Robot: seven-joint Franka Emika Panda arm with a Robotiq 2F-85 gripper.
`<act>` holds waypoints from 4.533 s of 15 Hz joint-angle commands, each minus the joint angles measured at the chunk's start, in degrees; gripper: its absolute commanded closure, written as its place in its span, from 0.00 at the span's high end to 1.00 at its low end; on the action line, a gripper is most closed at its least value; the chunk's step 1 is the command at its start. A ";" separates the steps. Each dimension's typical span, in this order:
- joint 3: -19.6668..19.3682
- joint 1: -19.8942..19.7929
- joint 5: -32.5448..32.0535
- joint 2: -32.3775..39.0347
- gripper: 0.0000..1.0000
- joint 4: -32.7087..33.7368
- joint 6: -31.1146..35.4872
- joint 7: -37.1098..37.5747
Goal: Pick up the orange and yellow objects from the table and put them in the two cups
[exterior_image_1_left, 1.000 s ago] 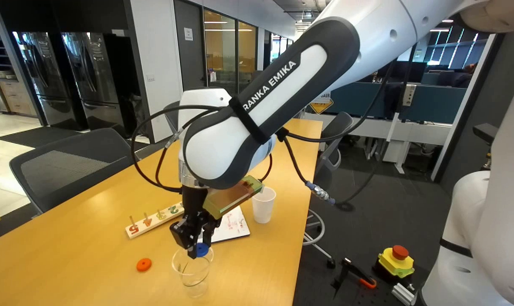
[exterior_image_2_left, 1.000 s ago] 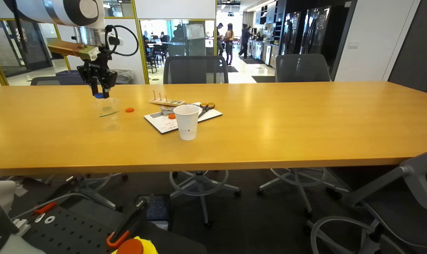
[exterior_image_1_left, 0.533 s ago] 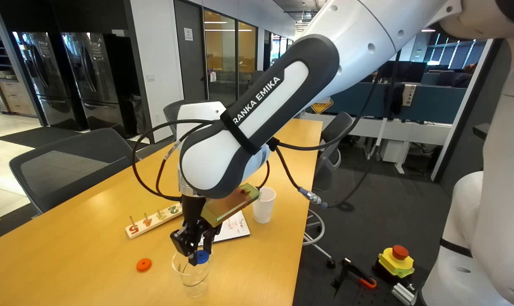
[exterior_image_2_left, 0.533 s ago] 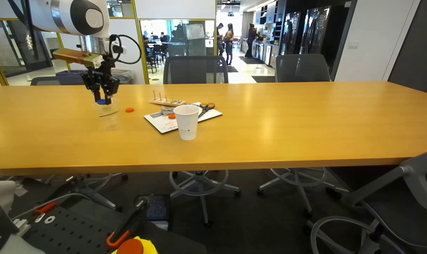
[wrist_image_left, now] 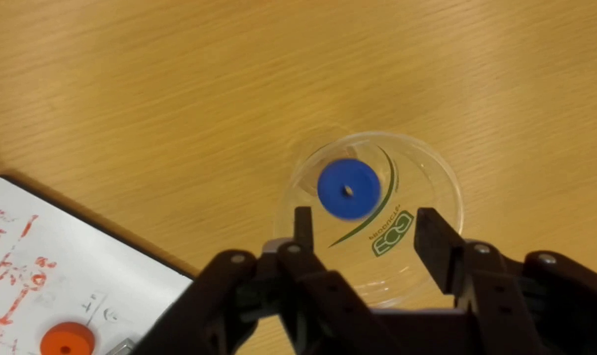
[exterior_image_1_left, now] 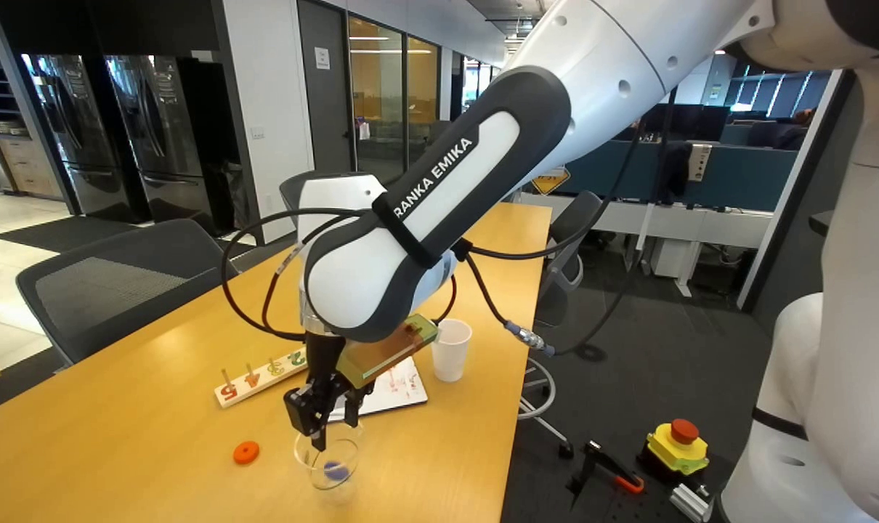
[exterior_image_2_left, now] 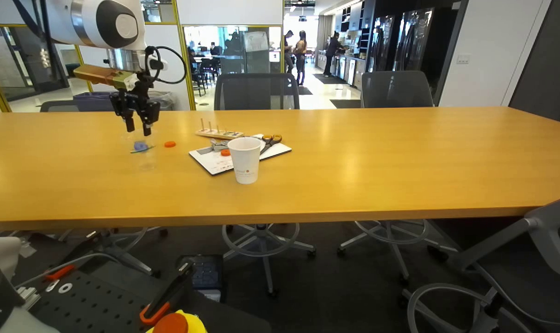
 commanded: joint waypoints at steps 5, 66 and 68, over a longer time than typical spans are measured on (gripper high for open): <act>-1.07 1.73 -15.48 0.21 1.00 6.95 -4.45 5.56; -9.98 -5.55 -17.48 6.71 0.21 22.95 -15.20 -12.77; -11.16 -8.44 -16.62 2.29 0.21 18.54 -15.23 -13.72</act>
